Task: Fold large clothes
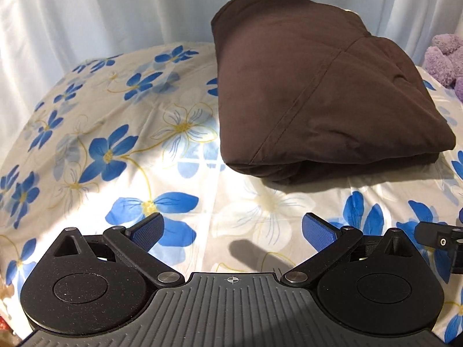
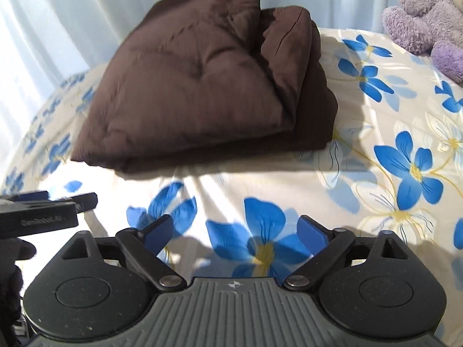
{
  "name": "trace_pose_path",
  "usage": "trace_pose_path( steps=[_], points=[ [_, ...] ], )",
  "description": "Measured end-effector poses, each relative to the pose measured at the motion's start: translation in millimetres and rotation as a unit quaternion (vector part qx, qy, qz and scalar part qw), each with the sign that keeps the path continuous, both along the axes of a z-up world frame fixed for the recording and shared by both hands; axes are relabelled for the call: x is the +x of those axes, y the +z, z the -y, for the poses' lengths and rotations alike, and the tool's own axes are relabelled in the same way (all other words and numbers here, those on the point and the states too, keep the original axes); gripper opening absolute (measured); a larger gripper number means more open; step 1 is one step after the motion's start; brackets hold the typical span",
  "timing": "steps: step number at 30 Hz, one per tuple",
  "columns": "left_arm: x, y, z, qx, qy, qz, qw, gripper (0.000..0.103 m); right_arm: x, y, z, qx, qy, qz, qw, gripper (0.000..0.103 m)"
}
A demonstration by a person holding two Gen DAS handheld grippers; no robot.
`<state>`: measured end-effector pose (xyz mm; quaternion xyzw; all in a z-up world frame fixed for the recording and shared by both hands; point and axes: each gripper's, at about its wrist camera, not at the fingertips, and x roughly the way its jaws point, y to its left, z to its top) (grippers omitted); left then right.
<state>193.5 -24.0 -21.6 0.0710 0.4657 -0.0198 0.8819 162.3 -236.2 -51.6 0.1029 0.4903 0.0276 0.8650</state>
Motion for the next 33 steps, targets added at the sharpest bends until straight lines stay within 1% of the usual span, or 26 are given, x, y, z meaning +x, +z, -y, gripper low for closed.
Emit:
trace_pose_path(
  steps=[2,5,8,11,15,17,21,23,28,30,33],
  points=[
    [-4,7,-3,-0.016,-0.004,0.004,0.9999,0.103,-4,6,-8,-0.015,0.000,0.004,1.000,0.102],
    [-4,19,-10,-0.046,-0.001,0.006,0.9989,0.103,-5,22,-18,-0.032,0.003,0.019,0.999,0.102],
    [-2,30,-13,-0.063,0.009,0.015,0.9979,0.103,-1,34,-25,-0.058,-0.007,0.015,0.998,0.102],
    [1,38,-13,-0.057,0.016,0.021,0.9980,0.103,5,43,-28,-0.056,-0.013,0.008,0.998,0.102],
    [4,43,-12,-0.056,0.009,0.026,0.9980,0.103,7,54,-34,-0.081,-0.027,0.018,0.996,0.102],
    [3,43,-9,-0.054,0.004,0.028,0.9981,0.103,7,58,-36,-0.085,-0.027,0.026,0.996,0.102],
    [2,43,-4,-0.039,0.003,0.033,0.9987,0.103,9,58,-40,-0.100,-0.031,0.021,0.994,0.102],
    [3,43,-5,-0.038,0.005,0.034,0.9987,0.103,10,58,-40,-0.106,-0.034,0.019,0.994,0.102],
    [7,42,-6,-0.040,0.013,0.030,0.9987,0.103,13,60,-36,-0.102,-0.040,0.023,0.994,0.102],
    [8,41,-4,-0.033,0.011,0.031,0.9989,0.103,14,61,-34,-0.103,-0.040,0.023,0.994,0.102],
    [8,41,-1,-0.033,0.004,0.029,0.9990,0.103,15,60,-34,-0.103,-0.042,0.023,0.994,0.102]
  ],
)
